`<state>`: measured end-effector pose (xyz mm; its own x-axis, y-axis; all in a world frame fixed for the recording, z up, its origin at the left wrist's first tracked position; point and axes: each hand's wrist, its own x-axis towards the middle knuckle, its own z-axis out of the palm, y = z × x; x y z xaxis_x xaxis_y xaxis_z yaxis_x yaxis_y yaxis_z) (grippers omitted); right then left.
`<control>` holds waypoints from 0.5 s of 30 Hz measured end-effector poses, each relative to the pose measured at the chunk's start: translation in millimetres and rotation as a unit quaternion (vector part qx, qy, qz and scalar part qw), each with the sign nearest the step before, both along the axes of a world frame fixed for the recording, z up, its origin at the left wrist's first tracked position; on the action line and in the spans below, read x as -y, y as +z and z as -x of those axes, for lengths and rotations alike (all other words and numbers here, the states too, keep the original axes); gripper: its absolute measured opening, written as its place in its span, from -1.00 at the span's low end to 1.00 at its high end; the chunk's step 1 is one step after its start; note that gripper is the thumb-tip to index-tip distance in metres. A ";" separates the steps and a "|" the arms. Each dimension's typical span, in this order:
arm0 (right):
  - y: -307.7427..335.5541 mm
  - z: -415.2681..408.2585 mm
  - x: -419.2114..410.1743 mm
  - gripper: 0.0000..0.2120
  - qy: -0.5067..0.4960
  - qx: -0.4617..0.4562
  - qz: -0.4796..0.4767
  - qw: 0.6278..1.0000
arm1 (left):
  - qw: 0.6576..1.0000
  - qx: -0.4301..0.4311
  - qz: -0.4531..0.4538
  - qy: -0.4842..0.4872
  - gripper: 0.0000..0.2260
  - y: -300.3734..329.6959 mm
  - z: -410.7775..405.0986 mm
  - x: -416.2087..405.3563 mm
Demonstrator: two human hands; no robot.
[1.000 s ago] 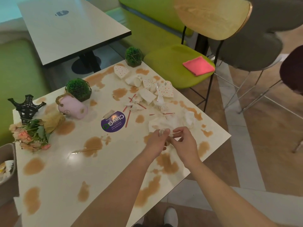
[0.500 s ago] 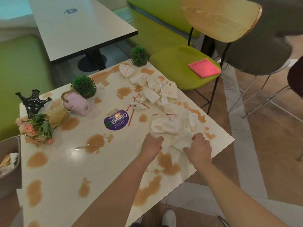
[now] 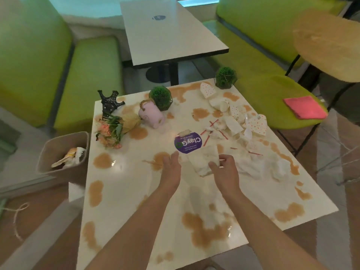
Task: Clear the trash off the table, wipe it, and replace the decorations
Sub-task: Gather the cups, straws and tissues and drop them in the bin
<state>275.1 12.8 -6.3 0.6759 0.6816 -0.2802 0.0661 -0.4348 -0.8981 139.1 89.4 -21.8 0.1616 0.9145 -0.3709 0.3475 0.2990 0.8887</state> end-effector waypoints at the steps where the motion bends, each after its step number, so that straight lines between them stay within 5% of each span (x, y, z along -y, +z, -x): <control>1: 1.4 15.4 -10.9 -0.73 0.016 -0.005 -0.002 1.000 | 1.000 -0.009 -0.010 0.012 -0.80 0.0 18.0 -8.4; 4: 5.2 64.1 -41.2 -0.76 0.057 -0.032 -0.013 0.998 | 0.990 0.002 0.050 0.131 -0.87 5.4 70.0 -36.0; 10: 10.8 176.5 -103.5 -0.79 0.132 -0.072 -0.024 0.988 | 0.980 -0.051 0.020 0.192 -0.51 10.9 198.0 -68.1; 15: 11.2 254.9 -152.0 -0.76 0.174 -0.073 -0.016 0.982 | 0.974 -0.037 -0.014 0.223 -0.84 16.5 289.0 -107.8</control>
<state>20.2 164.8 4.9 0.3550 0.8743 -0.3309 0.0748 -0.3794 -0.9222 -149.8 197.2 -5.2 -0.2814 0.8969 -0.3412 0.2521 0.4121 0.8756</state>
